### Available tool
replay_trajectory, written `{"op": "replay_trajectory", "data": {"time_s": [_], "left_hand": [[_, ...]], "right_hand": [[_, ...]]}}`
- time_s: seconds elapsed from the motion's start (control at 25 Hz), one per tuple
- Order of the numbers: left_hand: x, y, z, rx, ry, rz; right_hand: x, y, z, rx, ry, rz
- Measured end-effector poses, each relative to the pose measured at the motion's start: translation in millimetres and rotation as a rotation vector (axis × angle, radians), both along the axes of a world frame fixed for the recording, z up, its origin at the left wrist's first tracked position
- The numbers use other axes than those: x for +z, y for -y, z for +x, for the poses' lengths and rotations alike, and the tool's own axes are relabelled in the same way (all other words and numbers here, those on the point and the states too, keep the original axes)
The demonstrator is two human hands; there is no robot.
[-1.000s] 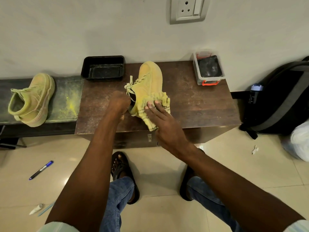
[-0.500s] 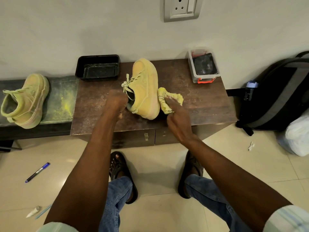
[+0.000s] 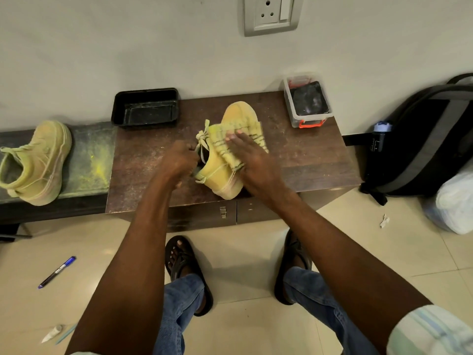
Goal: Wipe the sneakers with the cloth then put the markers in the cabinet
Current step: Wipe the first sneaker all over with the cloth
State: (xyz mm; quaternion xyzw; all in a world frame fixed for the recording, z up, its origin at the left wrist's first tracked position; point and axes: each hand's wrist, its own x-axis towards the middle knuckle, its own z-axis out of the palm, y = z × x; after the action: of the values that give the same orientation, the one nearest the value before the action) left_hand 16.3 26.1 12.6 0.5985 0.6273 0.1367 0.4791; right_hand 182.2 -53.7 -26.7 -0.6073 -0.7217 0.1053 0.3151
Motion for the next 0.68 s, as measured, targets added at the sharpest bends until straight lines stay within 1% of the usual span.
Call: {"op": "replay_trajectory", "data": {"time_s": [0.04, 0.08, 0.12, 0.16, 0.2, 0.28, 0.32, 0.36, 0.4, 0.48, 0.52, 0.56, 0.6, 0.64, 0.68], "left_hand": [[-0.2, -0.8, -1.7, -0.020, 0.002, -0.001], [0.5, -0.4, -2.6, -0.044, -0.018, 0.011], [0.4, -0.2, -3.1, -0.064, -0.051, 0.037], [1.5, 0.4, -2.6, -0.082, -0.080, 0.062], [2.9, 1.2, -0.9, -0.099, -0.093, 0.085], [7.6, 3.0, 1.1, -0.138, -0.086, 0.083], [8.6, 3.1, 0.6, -0.161, -0.076, 0.071], [9.3, 2.8, -0.6, -0.182, -0.070, 0.065], [10.6, 2.8, -2.6, -0.203, -0.074, 0.062], [9.3, 1.3, -7.1, -0.247, -0.107, 0.066], [8.0, 0.2, -8.8, -0.256, -0.121, 0.063], [6.7, -0.2, -9.9, -0.262, -0.132, 0.053], [5.8, 0.0, -10.8, -0.266, -0.139, 0.051], [5.4, 0.5, -11.2, -0.270, -0.144, 0.057], [5.7, 1.3, -11.0, -0.272, -0.148, 0.063]], "right_hand": [[-3.0, -4.3, 12.9, -0.151, -0.090, -0.057], [-2.6, -6.5, 22.8, -0.346, -0.256, -0.109], [1.5, -5.7, 24.0, -0.482, -0.367, -0.108], [7.3, -3.7, 16.2, -0.482, -0.384, -0.066], [14.1, -2.1, 4.9, -0.357, -0.297, 0.005], [11.5, -1.0, -8.9, -0.021, -0.070, 0.062], [6.2, -3.8, -3.2, 0.042, 0.011, 0.060], [2.3, -7.0, 5.7, -0.004, -0.001, 0.026], [0.1, -9.2, 16.0, -0.141, -0.098, -0.021], [4.0, -10.0, 34.6, -0.495, -0.374, -0.048], [8.4, -9.3, 34.1, -0.569, -0.434, -0.024], [14.1, -10.1, 27.0, -0.540, -0.419, 0.004], [18.7, -11.8, 16.1, -0.417, -0.356, 0.019], [21.3, -13.1, 5.7, -0.256, -0.258, 0.003], [20.4, -14.2, 0.5, -0.141, -0.151, -0.030]]}}
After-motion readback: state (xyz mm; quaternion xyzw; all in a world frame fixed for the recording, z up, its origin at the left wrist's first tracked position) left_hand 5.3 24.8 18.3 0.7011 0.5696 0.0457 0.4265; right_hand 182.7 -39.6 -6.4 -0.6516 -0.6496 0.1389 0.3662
